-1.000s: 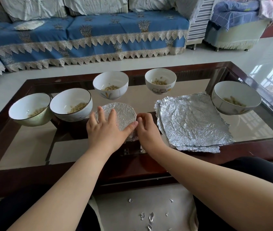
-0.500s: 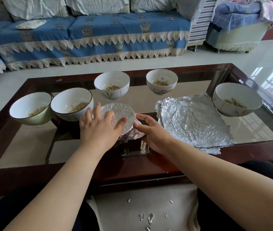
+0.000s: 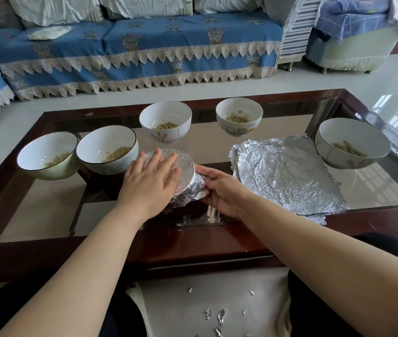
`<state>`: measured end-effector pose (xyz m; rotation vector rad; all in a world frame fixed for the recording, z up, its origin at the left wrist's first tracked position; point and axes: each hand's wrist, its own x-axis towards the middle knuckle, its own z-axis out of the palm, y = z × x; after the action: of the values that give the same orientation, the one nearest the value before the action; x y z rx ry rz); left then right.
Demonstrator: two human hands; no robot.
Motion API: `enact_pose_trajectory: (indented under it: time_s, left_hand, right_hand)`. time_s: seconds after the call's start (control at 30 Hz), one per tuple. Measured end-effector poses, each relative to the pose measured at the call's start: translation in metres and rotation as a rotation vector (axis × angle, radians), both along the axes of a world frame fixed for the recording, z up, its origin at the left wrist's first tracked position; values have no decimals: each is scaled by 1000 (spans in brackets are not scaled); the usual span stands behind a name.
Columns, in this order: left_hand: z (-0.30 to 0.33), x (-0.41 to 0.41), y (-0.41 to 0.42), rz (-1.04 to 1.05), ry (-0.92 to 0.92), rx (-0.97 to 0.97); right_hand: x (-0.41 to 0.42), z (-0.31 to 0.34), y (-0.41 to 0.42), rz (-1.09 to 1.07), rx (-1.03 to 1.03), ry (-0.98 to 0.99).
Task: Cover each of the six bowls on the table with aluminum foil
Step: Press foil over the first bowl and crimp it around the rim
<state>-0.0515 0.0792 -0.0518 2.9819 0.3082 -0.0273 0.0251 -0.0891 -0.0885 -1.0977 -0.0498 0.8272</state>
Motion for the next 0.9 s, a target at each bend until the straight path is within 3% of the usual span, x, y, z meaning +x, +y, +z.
enact_pose_trajectory:
  time_s: [0.13,0.43,0.53,0.63,0.9]
  left_hand:
    - [-1,0,0,8,0,1]
    - [-2,1,-1,11,-20,5]
    - [-1,1,-1,18,-25,4]
    - [-1,1,-2,25,-23,11]
    - [-5,3,-3,50,-76,30]
  right_hand:
    - [-3,2,4,-65,-128,-81]
    - [-9,-3,4,-151,-851,-738]
    - [-20,-1,2,-338,-711,-909]
    - [-36,-6,9,-245,-518,-905]
    - [-44,-18,20,-215,-592,-894]
